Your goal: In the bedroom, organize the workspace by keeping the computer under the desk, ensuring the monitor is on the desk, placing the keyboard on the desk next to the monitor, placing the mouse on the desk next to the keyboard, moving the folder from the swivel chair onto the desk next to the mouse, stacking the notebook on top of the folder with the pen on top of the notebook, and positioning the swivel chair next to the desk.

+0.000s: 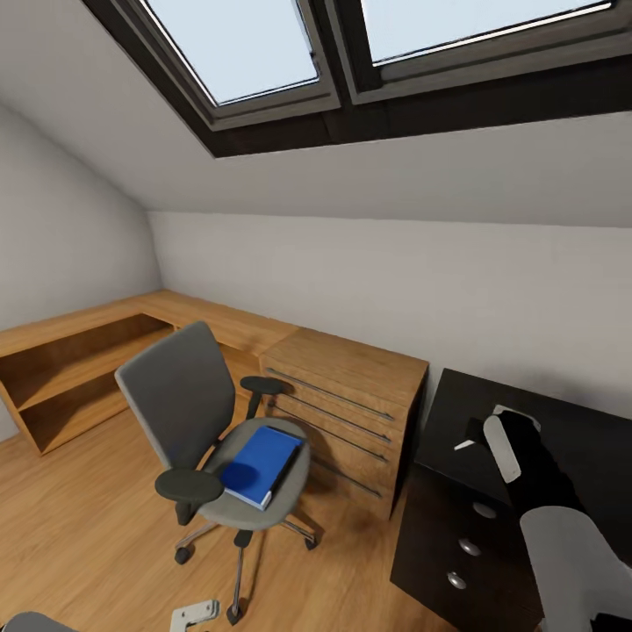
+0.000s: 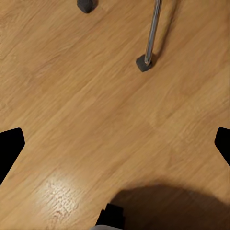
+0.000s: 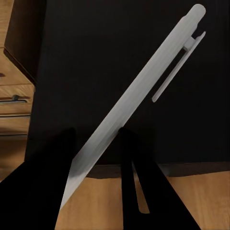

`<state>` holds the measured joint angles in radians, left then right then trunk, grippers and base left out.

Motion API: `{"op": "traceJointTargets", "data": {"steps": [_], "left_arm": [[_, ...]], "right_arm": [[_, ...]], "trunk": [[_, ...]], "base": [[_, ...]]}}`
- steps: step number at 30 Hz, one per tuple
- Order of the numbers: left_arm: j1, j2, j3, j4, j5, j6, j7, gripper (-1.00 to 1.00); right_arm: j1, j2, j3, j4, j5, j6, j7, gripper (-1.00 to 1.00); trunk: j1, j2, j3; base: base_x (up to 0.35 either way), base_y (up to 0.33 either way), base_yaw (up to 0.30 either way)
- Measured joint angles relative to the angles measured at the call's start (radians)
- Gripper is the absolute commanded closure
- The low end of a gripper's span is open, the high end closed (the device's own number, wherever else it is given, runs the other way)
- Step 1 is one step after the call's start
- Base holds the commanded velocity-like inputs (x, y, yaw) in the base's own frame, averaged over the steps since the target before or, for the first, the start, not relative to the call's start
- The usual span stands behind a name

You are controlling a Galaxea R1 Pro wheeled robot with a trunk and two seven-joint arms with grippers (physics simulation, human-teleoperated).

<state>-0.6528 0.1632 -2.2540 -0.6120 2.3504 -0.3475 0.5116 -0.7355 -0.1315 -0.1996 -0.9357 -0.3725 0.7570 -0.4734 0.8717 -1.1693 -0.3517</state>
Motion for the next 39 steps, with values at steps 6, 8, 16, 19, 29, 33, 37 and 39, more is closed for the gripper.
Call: {"op": "traceJointTargets", "data": {"steps": [6,8,16,19,29,33,37,39], "left_arm": [[0.016,0.005,0.0,0.0,0.0,-0.033,0.0,-1.0],[0.034,0.007,-0.001,0.0,0.001,-0.092,0.0,-1.0],[0.116,0.012,-0.055,0.0,0.006,-0.467,0.0,-1.0],[0.118,0.012,-0.055,0.002,0.006,-0.469,0.0,-1.0],[0.118,0.006,-0.055,0.0,0.006,-0.474,0.0,-1.0],[0.118,0.006,-0.055,0.0,0.006,-0.472,0.0,-1.0],[0.118,0.007,-0.055,0.0,0.006,-0.473,0.0,-1.0],[0.118,0.007,-0.055,0.0,0.006,-0.472,0.0,-1.0]], "right_arm": [[0.0,-0.009,0.001,0.084,0.0,-0.08,0.001,1.0],[-0.001,-0.017,0.002,0.114,0.0,-0.144,0.003,1.0],[-0.002,-0.028,0.004,0.185,-0.005,-0.302,0.006,1.0],[-0.002,-0.029,0.004,0.19,-0.005,-0.296,0.005,1.0],[-0.087,-0.054,0.005,0.511,-0.003,-0.464,0.005,1.0],[-0.091,-0.052,0.007,0.579,0.005,-0.559,0.005,1.0],[-0.092,-0.051,0.006,0.592,0.009,-0.582,0.005,1.0],[-0.092,-0.05,0.005,0.592,0.006,-0.584,0.004,1.0]], "trunk": [[0.0,0.0,0.0],[0.0,0.0,0.0],[0.0,0.0,0.0],[0.0,0.0,0.0],[0.0,0.0,0.0],[0.0,0.0,0.0],[0.0,0.0,0.0],[0.0,0.0,0.0]], "base": [[0.0,0.0,0.0],[0.0,0.0,0.0],[0.001,0.0,0.0],[0.205,0.0,0.0],[0.041,0.0,0.0],[0.152,0.0,0.0],[0.249,0.0,0.0],[0.087,0.0,0.0]]}}
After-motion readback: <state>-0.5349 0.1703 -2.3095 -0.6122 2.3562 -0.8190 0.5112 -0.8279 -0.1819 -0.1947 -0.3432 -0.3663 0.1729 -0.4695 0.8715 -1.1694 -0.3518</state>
